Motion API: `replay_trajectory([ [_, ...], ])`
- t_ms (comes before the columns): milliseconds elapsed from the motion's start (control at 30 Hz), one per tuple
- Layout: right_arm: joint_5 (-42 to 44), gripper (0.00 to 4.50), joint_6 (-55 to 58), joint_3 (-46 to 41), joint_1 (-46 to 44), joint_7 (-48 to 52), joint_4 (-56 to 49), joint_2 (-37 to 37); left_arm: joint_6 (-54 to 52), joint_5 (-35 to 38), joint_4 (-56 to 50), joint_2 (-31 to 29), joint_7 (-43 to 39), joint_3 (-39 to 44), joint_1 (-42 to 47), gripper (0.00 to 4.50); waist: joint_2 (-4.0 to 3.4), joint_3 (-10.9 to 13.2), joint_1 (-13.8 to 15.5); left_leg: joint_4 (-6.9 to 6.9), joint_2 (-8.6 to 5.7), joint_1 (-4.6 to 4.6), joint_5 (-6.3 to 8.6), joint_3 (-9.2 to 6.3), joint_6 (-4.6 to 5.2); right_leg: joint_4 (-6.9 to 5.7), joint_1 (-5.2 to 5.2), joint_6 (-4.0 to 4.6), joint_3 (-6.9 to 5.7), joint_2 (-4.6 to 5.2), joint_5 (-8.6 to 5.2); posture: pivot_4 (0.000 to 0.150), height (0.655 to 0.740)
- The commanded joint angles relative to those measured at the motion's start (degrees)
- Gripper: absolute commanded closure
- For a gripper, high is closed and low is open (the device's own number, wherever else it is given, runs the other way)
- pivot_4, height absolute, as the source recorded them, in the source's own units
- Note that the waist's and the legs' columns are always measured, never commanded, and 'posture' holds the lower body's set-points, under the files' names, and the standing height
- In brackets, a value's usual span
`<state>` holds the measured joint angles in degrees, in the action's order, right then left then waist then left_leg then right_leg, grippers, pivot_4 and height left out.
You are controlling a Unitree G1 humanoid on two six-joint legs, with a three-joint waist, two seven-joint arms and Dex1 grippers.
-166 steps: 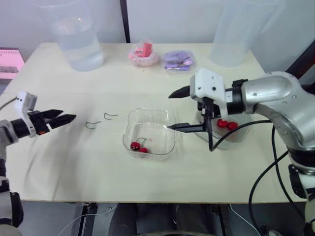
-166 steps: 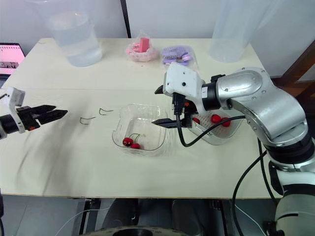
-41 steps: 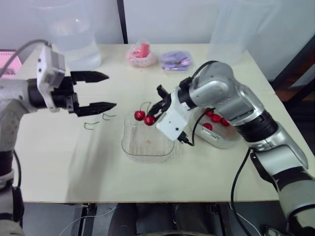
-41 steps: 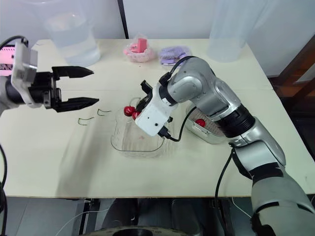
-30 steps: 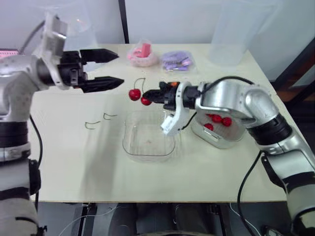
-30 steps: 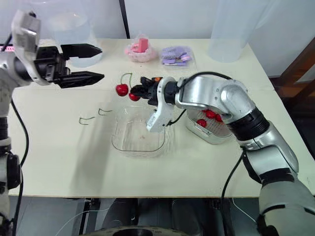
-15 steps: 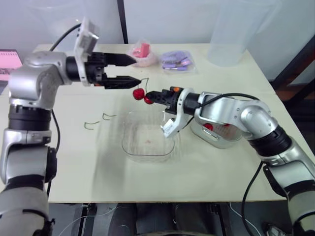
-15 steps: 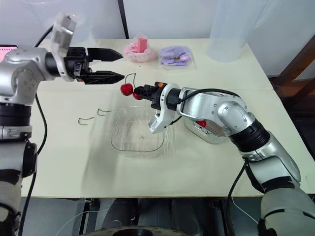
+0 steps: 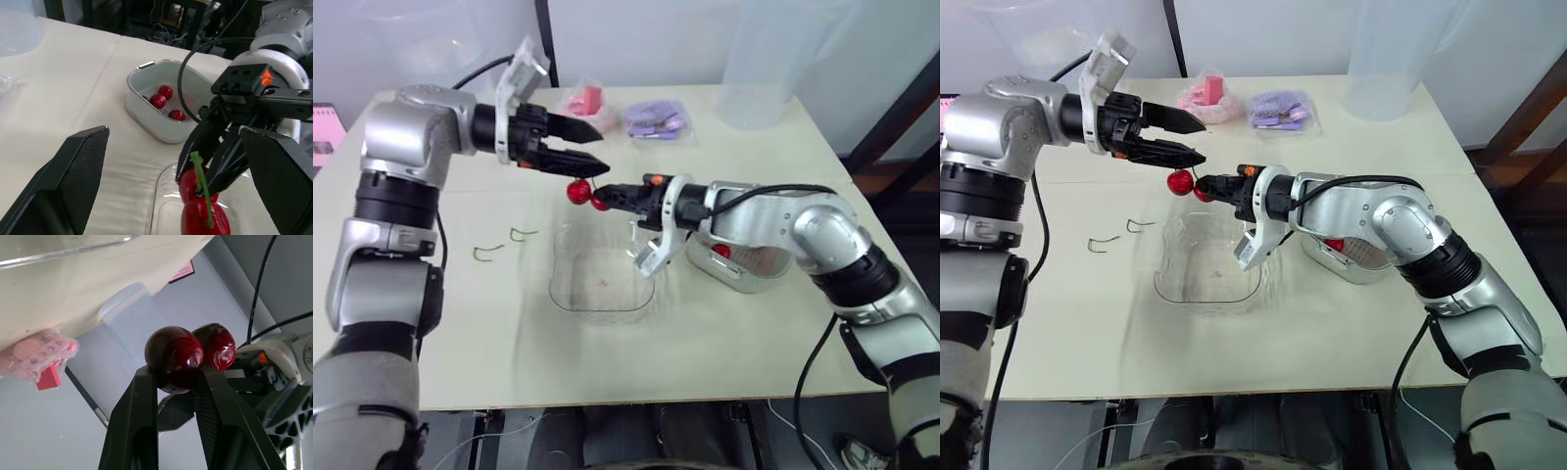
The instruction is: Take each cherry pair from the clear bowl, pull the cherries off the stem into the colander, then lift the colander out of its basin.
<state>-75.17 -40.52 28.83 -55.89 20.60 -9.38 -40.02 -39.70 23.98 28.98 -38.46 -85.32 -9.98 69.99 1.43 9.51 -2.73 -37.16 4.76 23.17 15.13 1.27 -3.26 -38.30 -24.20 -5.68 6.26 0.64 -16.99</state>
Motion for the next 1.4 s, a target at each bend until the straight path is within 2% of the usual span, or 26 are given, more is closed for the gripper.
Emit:
replay_trajectory([
  [33,-0.21,3.93,-0.82,-0.65,-1.52,-0.24,-1.8,-0.64,-0.33,-0.74,-1.86,-0.98,-0.63,0.86,1.4,0.0,0.0,0.0,0.03,-0.01,0.0,0.0,0.0,0.0,0.0,0.0,0.0,0.0,0.0,0.0,0.0,0.15,0.7367],
  [667,0.01,3.93,-2.2,-0.41,-2.3,0.59,-1.09,-0.26,-0.37,-2.04,-5.11,-0.8,-0.76,1.26,-1.6,0.0,0.0,0.0,0.05,-0.02,0.0,0.0,-0.02,-0.01,-0.03,-0.03,0.01,0.0,0.0,0.01,0.0,0.15,0.7367],
  [1400,-5.97,3.93,-4.5,1.78,-7.9,-3.51,3.18,-3.36,-1.6,0.87,-6.51,1.99,5.42,6.08,-2.28,0.0,0.0,0.0,0.04,-0.02,0.0,-0.01,-0.04,-0.01,-0.07,-0.04,0.0,0.0,0.0,0.02,0.0,0.15,0.7367],
])
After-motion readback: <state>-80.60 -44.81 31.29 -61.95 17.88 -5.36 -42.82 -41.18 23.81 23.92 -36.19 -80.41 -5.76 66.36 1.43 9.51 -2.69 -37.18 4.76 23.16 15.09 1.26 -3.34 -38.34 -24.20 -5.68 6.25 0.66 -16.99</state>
